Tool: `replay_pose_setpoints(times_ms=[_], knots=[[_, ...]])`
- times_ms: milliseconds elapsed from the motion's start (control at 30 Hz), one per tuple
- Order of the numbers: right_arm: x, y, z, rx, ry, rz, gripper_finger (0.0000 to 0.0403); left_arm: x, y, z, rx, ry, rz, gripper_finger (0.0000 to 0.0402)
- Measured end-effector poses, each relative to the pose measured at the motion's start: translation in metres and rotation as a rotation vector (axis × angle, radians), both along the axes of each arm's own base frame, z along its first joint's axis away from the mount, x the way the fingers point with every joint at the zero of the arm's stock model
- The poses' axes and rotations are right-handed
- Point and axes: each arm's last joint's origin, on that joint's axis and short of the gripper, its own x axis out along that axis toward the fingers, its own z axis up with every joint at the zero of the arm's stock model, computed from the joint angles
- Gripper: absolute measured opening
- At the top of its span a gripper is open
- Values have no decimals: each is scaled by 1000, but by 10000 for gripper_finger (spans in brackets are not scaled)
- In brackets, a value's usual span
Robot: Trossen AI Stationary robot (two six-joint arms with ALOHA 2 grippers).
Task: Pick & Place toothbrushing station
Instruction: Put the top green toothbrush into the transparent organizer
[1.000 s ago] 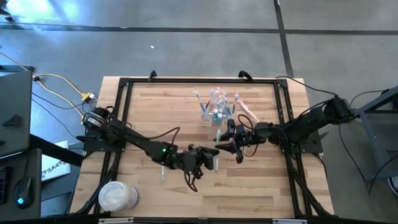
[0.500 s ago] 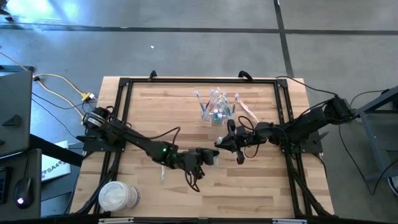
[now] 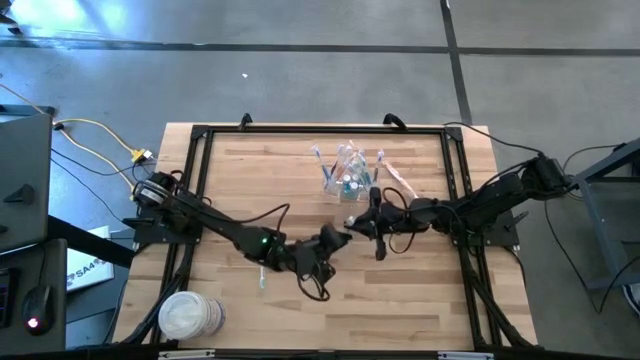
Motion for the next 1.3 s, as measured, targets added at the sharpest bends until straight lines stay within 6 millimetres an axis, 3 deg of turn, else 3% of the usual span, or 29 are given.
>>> replay_pose_setpoints(times_ms=[267,400,633,800,1067,1300], knots=[[0,-3,-3,-33,34,-114,11,-8,10,-6,12,-37,361,152],[0,-2,-3,-45,32,-108,11,-12,13,-11,-122,-86,429,152],[-2,5,-1,-89,5,-83,11,-21,16,12,-620,-136,282,152],[-3,9,1,-115,-17,-68,11,-21,37,23,-949,-111,235,152],[-3,9,1,-118,-18,-66,11,-11,65,20,-1152,-47,207,152],[-3,9,0,-137,-10,-67,11,-4,65,20,-1215,-56,131,152]])
